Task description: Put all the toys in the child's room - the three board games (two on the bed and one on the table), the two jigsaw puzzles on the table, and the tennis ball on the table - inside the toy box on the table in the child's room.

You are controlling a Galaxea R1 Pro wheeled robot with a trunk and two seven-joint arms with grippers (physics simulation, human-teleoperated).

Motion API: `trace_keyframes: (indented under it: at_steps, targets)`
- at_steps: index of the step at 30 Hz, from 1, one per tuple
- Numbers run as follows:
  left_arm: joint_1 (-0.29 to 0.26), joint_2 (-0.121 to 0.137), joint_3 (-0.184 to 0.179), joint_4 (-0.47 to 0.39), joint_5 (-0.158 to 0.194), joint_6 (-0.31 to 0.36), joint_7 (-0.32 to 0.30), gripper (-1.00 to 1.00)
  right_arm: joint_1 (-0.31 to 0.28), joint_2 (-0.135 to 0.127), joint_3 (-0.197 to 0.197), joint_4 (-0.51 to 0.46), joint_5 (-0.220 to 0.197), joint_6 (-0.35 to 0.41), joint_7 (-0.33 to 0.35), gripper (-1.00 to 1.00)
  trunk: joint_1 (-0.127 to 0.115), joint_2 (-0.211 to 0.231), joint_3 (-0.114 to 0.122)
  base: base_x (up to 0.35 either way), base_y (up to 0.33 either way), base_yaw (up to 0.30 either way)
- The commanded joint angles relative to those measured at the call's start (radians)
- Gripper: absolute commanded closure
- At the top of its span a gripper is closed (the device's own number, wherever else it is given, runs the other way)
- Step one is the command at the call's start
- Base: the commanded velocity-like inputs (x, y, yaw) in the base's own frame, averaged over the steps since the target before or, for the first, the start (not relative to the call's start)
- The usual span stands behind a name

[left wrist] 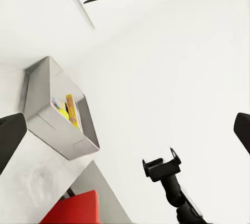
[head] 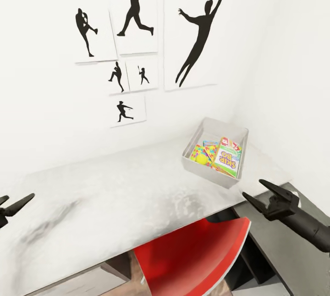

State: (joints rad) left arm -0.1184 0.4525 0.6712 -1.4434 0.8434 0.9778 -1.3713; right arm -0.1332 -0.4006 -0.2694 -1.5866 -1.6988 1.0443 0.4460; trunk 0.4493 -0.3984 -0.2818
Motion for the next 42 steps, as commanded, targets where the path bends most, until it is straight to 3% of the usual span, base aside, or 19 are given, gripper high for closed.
trace_keyframes:
  at_steps: [1, 3, 6, 9, 14, 23, 31, 42]
  targets:
    - [0.011, 0.01, 0.043, 0.0, 0.0, 0.01, -0.071, -1.0, 0.025, 0.012, -0.021, 0.001, 0.061, 0.003, 0.099, -1.0, 0.001, -0.002, 0.0, -0.014, -0.069, -0.087]
    - [0.017, 0.018, 0.078, 0.005, -0.006, 0.008, -0.145, -1.0, 0.041, 0.027, -0.055, 0.0, 0.138, 0.003, 0.188, -1.0, 0.001, -0.002, 0.003, -0.045, -0.036, -0.086]
    - [0.021, 0.021, 0.097, 0.008, -0.047, 0.004, -0.189, -1.0, 0.049, 0.056, -0.101, 0.0, 0.239, 0.003, 0.264, -1.0, 0.001, -0.002, 0.008, -0.099, -0.011, -0.085]
    - [0.021, 0.021, 0.105, 0.008, -0.083, 0.002, -0.2, -1.0, 0.051, 0.075, -0.156, 0.0, 0.283, 0.003, 0.36, -1.0, 0.001, -0.002, 0.012, -0.183, 0.05, -0.084]
    - [0.022, 0.02, 0.111, 0.008, -0.094, 0.0, -0.2, -1.0, 0.052, 0.079, -0.172, 0.0, 0.34, -0.007, 0.4, -1.0, 0.001, -0.002, 0.02, -0.136, 0.037, -0.107]
    - [0.022, 0.02, 0.112, 0.008, -0.095, -0.001, -0.2, -1.0, 0.052, 0.08, -0.171, 0.0, 0.36, -0.042, 0.407, -1.0, 0.001, -0.002, 0.034, -0.07, 0.024, -0.119]
    - [0.022, 0.02, 0.113, 0.008, -0.095, -0.001, -0.2, -1.0, 0.052, 0.08, -0.172, 0.0, 0.388, -0.044, 0.407, -1.0, 0.001, -0.002, 0.046, -0.255, 0.145, -0.153]
    - [0.022, 0.02, 0.113, 0.008, -0.095, -0.001, -0.2, -1.0, 0.052, 0.08, -0.171, 0.001, 0.392, -0.05, 0.407, -1.0, 0.001, -0.002, 0.06, -0.266, 0.157, -0.204]
